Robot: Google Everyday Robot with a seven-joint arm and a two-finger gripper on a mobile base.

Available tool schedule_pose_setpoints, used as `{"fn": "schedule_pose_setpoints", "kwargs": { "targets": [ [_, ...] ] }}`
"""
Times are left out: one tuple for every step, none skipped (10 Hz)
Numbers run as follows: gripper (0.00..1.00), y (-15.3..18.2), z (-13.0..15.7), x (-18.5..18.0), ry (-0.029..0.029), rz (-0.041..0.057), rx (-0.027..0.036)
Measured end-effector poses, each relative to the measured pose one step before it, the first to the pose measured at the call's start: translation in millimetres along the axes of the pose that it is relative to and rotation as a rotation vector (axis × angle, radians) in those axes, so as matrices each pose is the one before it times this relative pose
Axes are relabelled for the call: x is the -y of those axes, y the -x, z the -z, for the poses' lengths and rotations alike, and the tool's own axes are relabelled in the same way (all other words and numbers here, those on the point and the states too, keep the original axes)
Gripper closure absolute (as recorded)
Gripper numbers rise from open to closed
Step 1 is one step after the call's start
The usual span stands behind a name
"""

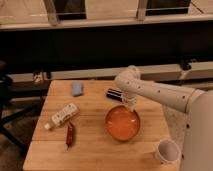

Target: Drag the ceramic bowl in a circle

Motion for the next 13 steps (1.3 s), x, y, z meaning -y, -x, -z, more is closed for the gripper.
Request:
{"fn": "schedule_pose_setpoints", "kwargs": {
  "targets": [
    [1.00,1.39,-1.13,5.08,-0.00397,0.00698,-0.00047],
    [1.00,1.08,-0.67,5.29,-0.00361,0.00740,-0.00057],
    [1.00,1.08,-1.31,7.58,-0.00701,0.01034,-0.00159],
    [1.00,-0.04,-0.48,4.96,-0.00420,0.00753,-0.00251],
    [1.00,-0.06,-0.93,7.54,-0.00618,0.01160,-0.00286],
    [1.00,-0.97,-0.89,7.75,-0.00576,0.01324,-0.00250],
    [1.00,-1.66,-0.28,5.41,-0.00434,0.01028,-0.00344],
    [1.00,-3.20,-0.05,8.91,-0.00739,0.01694,-0.00620],
    [1.00,-5.25,0.11,10.64,-0.00752,0.02126,-0.00655],
    [1.00,-6.56,0.30,8.23,-0.00486,0.01978,-0.00712],
    [1.00,-5.75,0.69,6.04,-0.00300,0.01632,-0.00517],
    [1.00,-6.24,0.72,5.77,-0.00316,0.01700,-0.00525],
    [1.00,-7.85,0.81,6.27,-0.00328,0.01973,-0.00650]
  ]
}}
